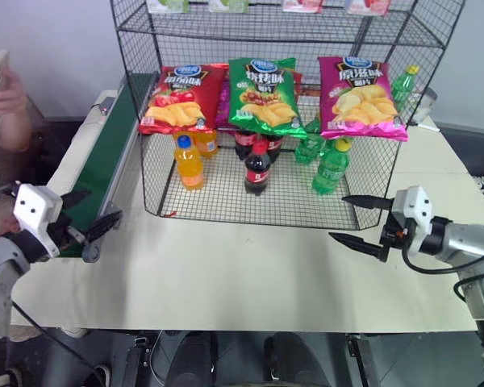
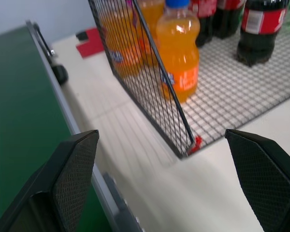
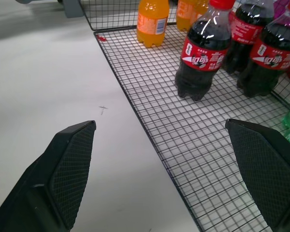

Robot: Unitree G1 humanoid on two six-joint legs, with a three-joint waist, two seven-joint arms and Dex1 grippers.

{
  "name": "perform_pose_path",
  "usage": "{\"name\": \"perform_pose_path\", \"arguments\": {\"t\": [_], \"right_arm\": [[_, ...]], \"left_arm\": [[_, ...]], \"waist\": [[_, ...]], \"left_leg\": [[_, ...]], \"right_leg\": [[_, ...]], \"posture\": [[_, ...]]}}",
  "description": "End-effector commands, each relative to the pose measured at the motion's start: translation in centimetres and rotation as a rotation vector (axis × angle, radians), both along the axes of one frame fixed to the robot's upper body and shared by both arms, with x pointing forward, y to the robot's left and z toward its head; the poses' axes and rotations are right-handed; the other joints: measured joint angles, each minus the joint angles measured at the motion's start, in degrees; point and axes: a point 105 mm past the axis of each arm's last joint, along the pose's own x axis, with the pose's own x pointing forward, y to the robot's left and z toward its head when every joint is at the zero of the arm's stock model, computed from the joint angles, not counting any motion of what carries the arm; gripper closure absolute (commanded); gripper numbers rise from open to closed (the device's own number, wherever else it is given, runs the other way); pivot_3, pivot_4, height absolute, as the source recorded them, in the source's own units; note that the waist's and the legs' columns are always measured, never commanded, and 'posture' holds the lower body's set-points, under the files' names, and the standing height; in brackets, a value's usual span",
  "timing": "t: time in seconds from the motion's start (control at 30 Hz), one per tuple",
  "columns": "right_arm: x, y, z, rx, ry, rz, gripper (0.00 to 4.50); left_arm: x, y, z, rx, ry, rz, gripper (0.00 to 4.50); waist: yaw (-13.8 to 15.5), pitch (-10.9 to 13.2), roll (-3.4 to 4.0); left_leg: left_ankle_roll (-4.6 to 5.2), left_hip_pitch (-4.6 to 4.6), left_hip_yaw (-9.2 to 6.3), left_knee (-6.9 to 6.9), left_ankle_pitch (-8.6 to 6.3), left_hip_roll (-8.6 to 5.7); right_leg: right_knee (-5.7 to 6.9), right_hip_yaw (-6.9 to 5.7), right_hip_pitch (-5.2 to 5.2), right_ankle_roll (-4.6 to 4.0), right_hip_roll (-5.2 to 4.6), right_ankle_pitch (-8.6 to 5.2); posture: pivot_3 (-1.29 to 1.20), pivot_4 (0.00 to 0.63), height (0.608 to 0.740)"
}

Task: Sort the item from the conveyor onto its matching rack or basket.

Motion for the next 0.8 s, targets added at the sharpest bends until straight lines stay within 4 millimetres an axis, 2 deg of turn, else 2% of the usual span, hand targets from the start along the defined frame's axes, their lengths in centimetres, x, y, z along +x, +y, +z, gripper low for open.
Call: {"name": "perform_pose_path", "arguments": {"t": [0.03,0.8], "right_arm": [[0.2,0.2,0.7,-0.001,-0.038,0.012,0.03],[1.0,0.1,0.1,-0.033,-0.075,0.009,0.03]], "left_arm": [[-0.3,0.7,0.9,0.010,-0.041,0.012,0.00],[0.8,0.7,0.7,0.031,-0.078,0.014,0.00]], "waist": [[-0.14,0.00,0.00],[-0.10,0.00,0.00]], "left_leg": [[0.00,0.00,0.00,0.00,0.00,0.00],[0.00,0.01,0.01,0.05,0.00,0.01]], "right_leg": [[0.00,0.00,0.00,0.00,0.00,0.00],[0.11,0.01,-0.02,0.01,0.04,0.00]], "posture": [[0.00,0.150,0.739],[0.00,0.150,0.739]]}}
